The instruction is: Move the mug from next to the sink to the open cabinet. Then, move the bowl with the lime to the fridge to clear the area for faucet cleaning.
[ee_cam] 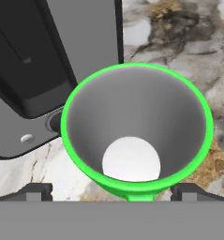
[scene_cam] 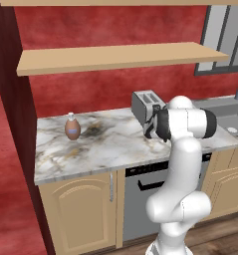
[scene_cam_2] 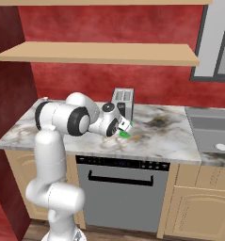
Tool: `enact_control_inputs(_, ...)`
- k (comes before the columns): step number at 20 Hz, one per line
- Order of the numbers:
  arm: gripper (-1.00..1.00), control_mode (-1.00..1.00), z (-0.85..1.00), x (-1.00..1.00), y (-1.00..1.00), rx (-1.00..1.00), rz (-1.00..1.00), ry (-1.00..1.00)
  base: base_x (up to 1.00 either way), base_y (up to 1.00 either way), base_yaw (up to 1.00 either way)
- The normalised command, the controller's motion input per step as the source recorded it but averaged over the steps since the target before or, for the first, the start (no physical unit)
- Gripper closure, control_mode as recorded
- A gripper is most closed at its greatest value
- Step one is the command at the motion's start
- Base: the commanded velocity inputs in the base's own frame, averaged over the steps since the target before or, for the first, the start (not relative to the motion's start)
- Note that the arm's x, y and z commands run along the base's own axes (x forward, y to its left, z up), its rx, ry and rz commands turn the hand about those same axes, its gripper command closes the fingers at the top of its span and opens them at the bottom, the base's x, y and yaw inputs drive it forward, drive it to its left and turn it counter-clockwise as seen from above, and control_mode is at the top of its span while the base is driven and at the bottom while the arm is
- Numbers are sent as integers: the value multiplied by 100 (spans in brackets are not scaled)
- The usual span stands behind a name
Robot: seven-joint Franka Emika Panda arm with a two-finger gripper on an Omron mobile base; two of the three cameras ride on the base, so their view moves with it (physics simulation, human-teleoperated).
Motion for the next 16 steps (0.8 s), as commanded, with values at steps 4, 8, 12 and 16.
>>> enact_control_inputs(4, 100, -100, 0, 3, -5, 0, 0, 0, 0, 0, 0)
enact_control_inputs(8, 100, -100, 0, 6, 0, 0, 0, 0, 0, 0, 0)
enact_control_inputs(12, 100, -100, 0, 6, 0, 0, 0, 0, 0, 0, 0)
enact_control_inputs(16, 100, -100, 0, 0, 0, 0, 0, 2, 0, 0, 0)
